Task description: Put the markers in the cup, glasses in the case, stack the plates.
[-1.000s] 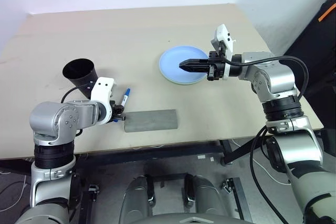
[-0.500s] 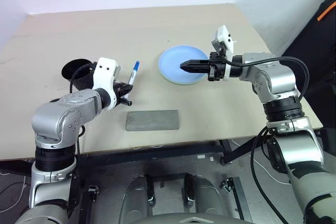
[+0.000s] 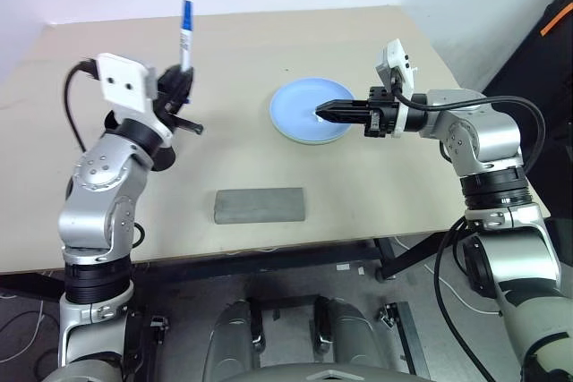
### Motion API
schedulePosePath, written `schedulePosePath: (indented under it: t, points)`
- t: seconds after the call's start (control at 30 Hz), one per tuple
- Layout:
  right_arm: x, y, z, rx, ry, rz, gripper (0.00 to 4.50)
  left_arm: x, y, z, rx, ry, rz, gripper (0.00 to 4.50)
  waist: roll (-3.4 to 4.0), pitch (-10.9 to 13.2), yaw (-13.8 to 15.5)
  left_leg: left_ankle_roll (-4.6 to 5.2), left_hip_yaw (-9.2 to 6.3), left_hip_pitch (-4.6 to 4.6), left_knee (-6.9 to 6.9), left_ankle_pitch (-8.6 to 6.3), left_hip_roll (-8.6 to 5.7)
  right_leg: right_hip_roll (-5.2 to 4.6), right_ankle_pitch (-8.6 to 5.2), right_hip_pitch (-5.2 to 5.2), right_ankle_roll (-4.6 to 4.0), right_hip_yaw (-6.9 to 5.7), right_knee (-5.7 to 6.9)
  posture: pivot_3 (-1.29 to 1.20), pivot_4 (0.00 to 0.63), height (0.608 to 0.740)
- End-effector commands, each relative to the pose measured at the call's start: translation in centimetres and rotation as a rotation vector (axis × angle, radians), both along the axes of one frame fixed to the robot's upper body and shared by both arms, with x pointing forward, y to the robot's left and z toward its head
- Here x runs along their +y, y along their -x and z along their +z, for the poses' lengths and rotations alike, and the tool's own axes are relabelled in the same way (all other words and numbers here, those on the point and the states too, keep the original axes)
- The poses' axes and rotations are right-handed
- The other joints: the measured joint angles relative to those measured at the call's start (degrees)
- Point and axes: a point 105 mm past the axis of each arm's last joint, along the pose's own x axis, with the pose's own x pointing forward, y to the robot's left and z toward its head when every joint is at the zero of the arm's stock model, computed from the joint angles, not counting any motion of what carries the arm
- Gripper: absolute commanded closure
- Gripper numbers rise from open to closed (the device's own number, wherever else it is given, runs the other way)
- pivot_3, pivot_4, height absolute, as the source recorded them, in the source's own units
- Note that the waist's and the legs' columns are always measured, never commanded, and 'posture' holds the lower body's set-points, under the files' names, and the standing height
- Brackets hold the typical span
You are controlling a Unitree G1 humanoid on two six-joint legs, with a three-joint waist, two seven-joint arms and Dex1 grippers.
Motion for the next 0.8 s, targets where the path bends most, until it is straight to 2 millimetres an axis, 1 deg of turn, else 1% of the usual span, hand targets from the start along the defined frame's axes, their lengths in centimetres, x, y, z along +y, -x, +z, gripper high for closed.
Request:
schedulePosePath:
  t: [0.03,0.1,0.2,0.27,0.37,0.43,0.5,0.6,0.67,0.73,0.8]
  points:
    - [0.0,0.2,1.6,-0.058,-0.028,0.009,4.5,3.0,1.0,1.6,-0.066,-0.006,0.077,4.23,0.0,0.0,0.0,0.0,0.0,0.0,0.0,0.0,0.0,0.0,0.0,0.0,0.0,0.0,0.0,0.0,0.15,0.711]
    - [0.1,0.2,1.6,-0.058,-0.027,0.012,4.5,4.3,1.2,1.5,-0.059,-0.042,0.111,4.23,0.0,0.0,-0.1,0.0,0.01,0.0,0.02,0.0,0.0,0.0,0.0,0.01,0.0,0.0,0.0,0.0,0.15,0.711]
    - [0.3,0.1,1.6,-0.067,-0.027,0.012,4.5,5.7,1.2,1.0,-0.039,-0.02,0.128,4.23,0.0,0.0,0.1,0.0,0.01,0.0,0.0,0.0,0.01,0.0,0.0,-0.01,0.0,0.0,0.0,0.0,0.15,0.711]
    - [0.3,0.0,1.8,-0.084,-0.037,0.008,4.5,5.9,1.2,0.6,-0.035,0.007,0.1,4.23,0.0,0.0,0.2,0.0,0.01,0.0,0.0,0.0,0.01,-0.01,0.0,0.01,-0.01,-0.03,0.0,0.0,0.15,0.711]
    - [0.3,0.2,1.8,-0.071,-0.037,0.023,4.5,5.9,1.1,-0.2,-0.019,-0.013,0.081,4.23,0.0,0.0,0.1,0.0,0.01,-0.01,0.01,0.0,0.01,-0.03,0.0,0.02,-0.01,-0.03,-0.03,0.0,0.15,0.711]
    - [0.1,0.3,1.9,-0.074,-0.03,0.026,4.5,6.3,0.9,-0.7,-0.011,-0.029,0.097,4.23,0.0,0.0,0.1,0.0,0.02,-0.01,-0.01,0.0,0.01,-0.03,0.0,0.01,-0.01,-0.03,-0.04,0.0,0.15,0.711]
    - [0.0,0.3,1.9,-0.075,-0.025,0.025,4.5,6.8,0.8,-1.2,-0.002,-0.003,0.11,4.23,0.0,0.0,0.0,0.0,0.02,-0.02,-0.06,0.0,0.01,-0.02,0.0,-0.03,0.0,-0.03,-0.05,0.0,0.15,0.711]
    - [-0.1,0.4,1.9,-0.074,-0.022,0.025,4.5,6.9,0.6,-2.0,0.023,-0.015,0.11,4.23,0.0,0.0,0.0,0.0,0.02,-0.02,-0.08,0.0,0.02,-0.01,0.0,-0.05,-0.01,-0.03,-0.05,0.0,0.15,0.711]
    - [-0.1,0.4,1.9,-0.075,-0.019,0.023,4.5,7.0,0.6,-2.2,0.031,-0.016,0.115,4.23,0.0,0.0,0.0,0.0,0.02,-0.02,-0.06,0.0,0.02,-0.01,0.0,-0.05,-0.01,-0.02,-0.05,0.0,0.15,0.711]
    - [-0.2,0.4,1.8,-0.076,-0.016,0.02,4.5,7.0,0.6,-2.2,0.032,-0.019,0.121,3.48,0.0,0.0,0.0,0.0,0.03,-0.02,-0.06,0.0,0.02,-0.02,0.0,-0.05,-0.01,-0.02,-0.05,0.0,0.15,0.711]
    - [-0.2,0.4,1.8,-0.077,-0.014,0.017,4.5,7.1,0.6,-2.1,0.034,-0.015,0.127,2.88,0.0,0.0,0.0,0.0,0.03,-0.03,-0.07,0.0,0.02,-0.02,0.0,-0.06,-0.01,-0.02,-0.05,0.0,0.15,0.711]
